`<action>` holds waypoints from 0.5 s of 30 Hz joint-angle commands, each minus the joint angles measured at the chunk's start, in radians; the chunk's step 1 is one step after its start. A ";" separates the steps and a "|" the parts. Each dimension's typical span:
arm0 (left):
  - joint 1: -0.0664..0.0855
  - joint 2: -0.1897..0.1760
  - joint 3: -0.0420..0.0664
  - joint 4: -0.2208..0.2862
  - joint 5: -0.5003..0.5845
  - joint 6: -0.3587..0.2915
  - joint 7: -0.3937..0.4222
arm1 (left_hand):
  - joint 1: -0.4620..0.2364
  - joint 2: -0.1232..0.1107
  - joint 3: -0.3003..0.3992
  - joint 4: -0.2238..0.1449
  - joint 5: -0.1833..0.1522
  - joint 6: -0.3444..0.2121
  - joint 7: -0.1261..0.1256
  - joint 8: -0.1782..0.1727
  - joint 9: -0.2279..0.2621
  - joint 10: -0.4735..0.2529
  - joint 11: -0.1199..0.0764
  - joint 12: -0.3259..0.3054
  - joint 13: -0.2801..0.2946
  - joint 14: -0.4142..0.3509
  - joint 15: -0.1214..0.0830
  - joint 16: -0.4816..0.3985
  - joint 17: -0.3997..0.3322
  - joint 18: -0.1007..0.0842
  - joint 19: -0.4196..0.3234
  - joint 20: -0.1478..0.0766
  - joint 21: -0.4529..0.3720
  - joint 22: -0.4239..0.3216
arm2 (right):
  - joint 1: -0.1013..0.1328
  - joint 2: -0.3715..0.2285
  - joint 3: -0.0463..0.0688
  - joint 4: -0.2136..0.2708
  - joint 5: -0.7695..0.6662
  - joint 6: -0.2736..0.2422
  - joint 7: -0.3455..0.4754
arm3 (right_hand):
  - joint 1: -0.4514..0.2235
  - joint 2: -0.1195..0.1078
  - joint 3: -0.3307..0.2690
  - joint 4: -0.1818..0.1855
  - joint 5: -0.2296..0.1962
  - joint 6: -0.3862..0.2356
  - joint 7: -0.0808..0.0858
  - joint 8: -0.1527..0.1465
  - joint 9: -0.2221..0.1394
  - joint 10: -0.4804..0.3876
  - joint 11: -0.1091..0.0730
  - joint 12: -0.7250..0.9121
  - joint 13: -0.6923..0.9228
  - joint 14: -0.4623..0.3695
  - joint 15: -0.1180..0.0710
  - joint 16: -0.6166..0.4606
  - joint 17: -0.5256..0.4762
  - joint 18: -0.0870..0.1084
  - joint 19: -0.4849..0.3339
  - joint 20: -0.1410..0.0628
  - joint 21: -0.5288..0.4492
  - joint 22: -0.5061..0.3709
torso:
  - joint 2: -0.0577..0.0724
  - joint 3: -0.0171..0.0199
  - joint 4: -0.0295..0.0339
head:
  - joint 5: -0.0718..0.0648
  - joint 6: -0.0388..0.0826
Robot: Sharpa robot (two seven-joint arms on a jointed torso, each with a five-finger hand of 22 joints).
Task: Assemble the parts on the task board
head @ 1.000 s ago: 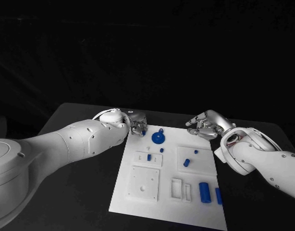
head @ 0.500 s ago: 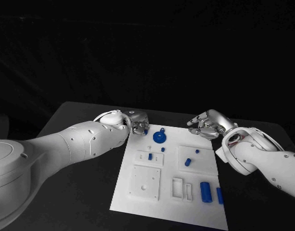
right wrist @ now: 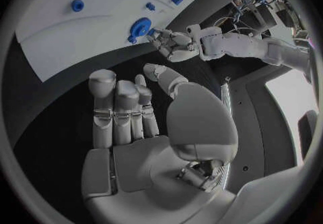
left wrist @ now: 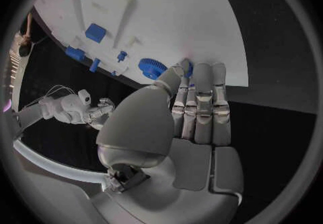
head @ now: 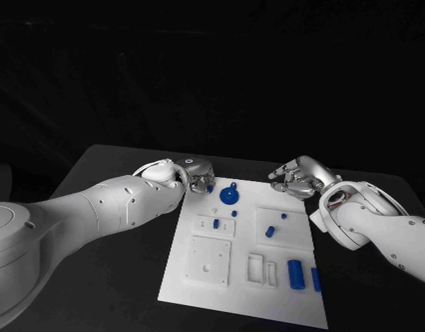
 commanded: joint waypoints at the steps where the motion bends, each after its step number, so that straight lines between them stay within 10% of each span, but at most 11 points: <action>1: -0.020 -0.006 -0.010 0.017 -0.001 0.010 0.018 | -0.014 -0.001 0.013 0.001 0.003 0.005 -0.001 0.003 0.002 0.006 0.001 0.003 0.002 0.009 0.002 -0.006 0.004 0.012 0.005 0.003 0.007 0.023 | 0.000 0.000 0.000 0.001 -0.001 0.003 0.007 | -0.008 0.001 -0.006 0.001 0.007 -0.007 -0.001 -0.002 -0.001 -0.004 0.000 0.000 -0.001 -0.004 0.004 -0.004 -0.002 0.008 0.031 0.002 -0.003 0.078 | -0.001 -0.0002 -0.0002 | 0.000 0.000; 15: -0.015 -0.080 -0.005 0.106 0.049 -0.052 0.025 | -0.020 -0.015 0.027 0.012 0.009 -0.001 0.001 0.003 0.002 0.000 0.003 0.003 0.002 0.018 0.003 -0.015 0.006 0.014 0.013 0.004 0.006 0.022 | 0.000 0.004 0.000 -0.005 0.006 -0.004 0.010 | -0.008 0.000 -0.006 0.000 0.009 -0.008 -0.001 -0.002 -0.001 -0.004 0.000 -0.001 -0.001 -0.004 0.004 -0.006 -0.003 0.007 0.031 0.002 -0.003 0.078 | -0.002 -0.0004 0.0019 | -0.006 0.001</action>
